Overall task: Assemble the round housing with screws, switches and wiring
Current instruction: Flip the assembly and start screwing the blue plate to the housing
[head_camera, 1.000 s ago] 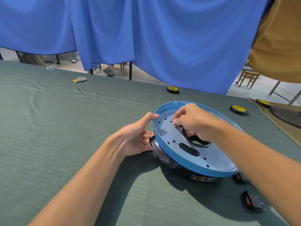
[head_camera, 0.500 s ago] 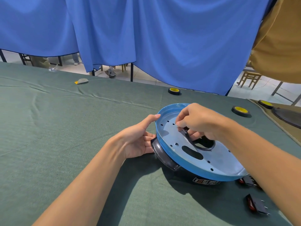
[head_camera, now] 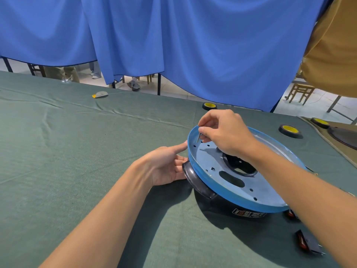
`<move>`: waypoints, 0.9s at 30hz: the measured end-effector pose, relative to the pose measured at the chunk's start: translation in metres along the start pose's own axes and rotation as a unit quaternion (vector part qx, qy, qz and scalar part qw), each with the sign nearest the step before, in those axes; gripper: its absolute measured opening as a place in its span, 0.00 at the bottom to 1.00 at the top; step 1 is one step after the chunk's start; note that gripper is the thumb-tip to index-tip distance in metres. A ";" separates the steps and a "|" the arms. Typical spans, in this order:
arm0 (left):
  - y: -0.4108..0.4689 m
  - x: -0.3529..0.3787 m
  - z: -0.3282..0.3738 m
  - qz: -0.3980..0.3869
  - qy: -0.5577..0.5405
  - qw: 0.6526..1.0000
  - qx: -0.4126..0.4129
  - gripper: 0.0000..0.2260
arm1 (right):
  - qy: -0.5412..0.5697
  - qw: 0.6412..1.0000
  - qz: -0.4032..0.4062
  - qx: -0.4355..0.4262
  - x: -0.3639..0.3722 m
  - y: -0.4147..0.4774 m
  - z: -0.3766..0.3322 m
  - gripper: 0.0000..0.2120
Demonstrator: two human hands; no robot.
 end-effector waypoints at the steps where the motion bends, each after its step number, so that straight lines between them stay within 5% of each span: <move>1: 0.000 0.001 0.000 -0.002 0.000 1.000 0.004 0.17 | -0.006 1.000 -0.006 -0.006 0.002 -0.001 0.001 0.02; 13: -0.001 0.007 0.002 0.001 0.052 0.999 0.010 0.31 | -0.102 0.992 0.003 -0.079 0.003 -0.008 -0.008 0.03; 27: -0.007 0.010 0.003 0.030 0.085 0.996 0.015 0.29 | -0.147 0.984 -0.039 -0.096 -0.004 -0.004 -0.014 0.07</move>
Point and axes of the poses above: each hand's wrist, its own y-axis towards the middle knuckle, its own x-axis out of the palm, z = x × y, the point moved 5 cm from there along y, towards the middle knuckle, and after that the axes turned 12 degrees about -y, right-handed, at the moved point
